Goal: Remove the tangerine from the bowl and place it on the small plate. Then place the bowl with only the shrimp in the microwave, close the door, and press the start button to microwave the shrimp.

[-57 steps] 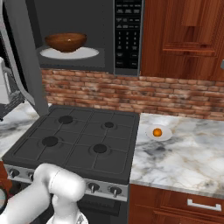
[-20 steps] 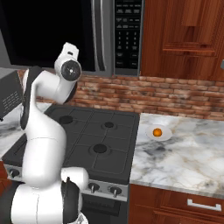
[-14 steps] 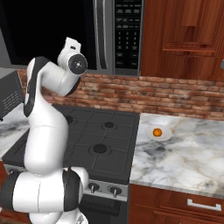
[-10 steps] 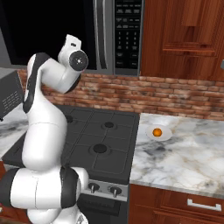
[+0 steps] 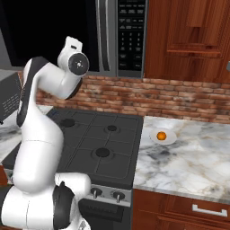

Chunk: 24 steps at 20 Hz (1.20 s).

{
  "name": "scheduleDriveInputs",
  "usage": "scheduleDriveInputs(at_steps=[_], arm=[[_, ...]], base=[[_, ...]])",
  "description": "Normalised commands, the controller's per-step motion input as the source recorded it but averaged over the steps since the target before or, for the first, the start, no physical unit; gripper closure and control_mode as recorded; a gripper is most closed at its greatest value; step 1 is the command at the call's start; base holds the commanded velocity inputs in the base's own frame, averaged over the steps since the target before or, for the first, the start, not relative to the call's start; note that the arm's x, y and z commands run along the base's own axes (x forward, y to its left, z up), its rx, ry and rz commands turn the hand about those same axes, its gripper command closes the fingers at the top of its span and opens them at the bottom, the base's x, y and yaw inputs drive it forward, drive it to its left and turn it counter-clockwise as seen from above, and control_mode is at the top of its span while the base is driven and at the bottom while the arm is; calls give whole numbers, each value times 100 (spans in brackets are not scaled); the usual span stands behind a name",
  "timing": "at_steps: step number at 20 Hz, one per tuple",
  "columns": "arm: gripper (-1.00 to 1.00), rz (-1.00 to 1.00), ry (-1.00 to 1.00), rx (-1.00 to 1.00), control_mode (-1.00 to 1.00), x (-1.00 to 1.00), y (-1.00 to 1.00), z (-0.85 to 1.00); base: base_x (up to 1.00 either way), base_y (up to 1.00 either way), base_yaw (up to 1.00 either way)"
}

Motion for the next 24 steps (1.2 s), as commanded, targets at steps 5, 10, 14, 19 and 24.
scheduleDriveInputs(at_steps=[5, 10, 14, 19, 24], arm=[[-100, 0, -20, 0, -100, -100, -62, 2], [-100, -5, -14, 0, -100, -81, -99, 2], [-100, -6, 0, 0, -100, -31, -92, -1], [-100, -1, 9, 0, -100, 0, -57, -27], [-100, 0, 5, 0, -100, 7, -43, -13]], base=[[0, 0, 0], [0, 0, 0], [0, 0, 0], [0, 0, 0], [0, 0, 0]])
